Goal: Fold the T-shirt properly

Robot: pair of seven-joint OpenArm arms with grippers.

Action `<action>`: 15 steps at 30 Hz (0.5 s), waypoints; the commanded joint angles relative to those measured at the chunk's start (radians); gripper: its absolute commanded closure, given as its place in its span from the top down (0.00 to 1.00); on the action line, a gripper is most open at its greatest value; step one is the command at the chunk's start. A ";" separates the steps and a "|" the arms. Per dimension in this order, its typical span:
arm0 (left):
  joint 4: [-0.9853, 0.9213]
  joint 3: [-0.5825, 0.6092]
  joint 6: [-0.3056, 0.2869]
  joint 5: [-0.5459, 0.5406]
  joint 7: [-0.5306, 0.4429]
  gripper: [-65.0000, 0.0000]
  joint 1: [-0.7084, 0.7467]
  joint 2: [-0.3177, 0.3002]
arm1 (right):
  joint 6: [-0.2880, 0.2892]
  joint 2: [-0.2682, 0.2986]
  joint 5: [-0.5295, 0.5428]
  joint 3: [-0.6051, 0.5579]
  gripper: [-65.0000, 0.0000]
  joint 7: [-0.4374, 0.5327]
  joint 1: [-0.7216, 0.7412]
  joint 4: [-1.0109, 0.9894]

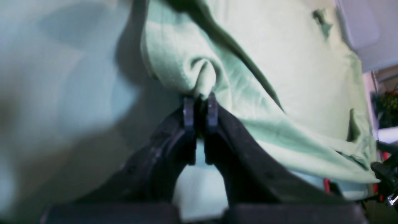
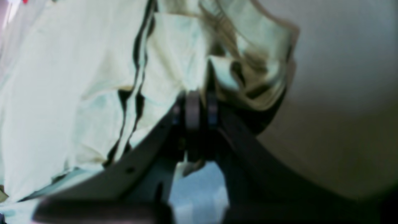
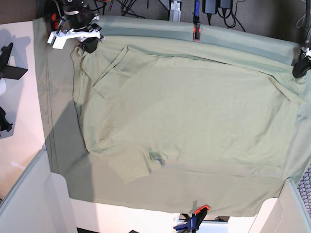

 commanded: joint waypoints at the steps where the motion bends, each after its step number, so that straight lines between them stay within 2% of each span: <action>1: 0.015 -0.011 -0.011 -0.020 -0.024 0.00 0.021 -0.018 | 0.001 0.006 0.005 0.014 0.00 0.022 -0.011 0.023; 6: 0.015 -0.031 -0.011 -0.021 -0.032 0.00 0.067 0.010 | 0.027 0.007 0.006 0.068 0.00 0.018 -0.026 0.024; 10: 0.015 -0.032 -0.011 -0.020 -0.039 0.00 0.067 0.015 | 0.027 0.035 0.006 0.079 0.00 0.014 -0.033 0.024; 15: 0.015 -0.032 -0.011 0.014 -0.059 0.00 0.068 0.020 | 0.026 0.036 -0.079 0.079 0.00 0.015 -0.035 0.022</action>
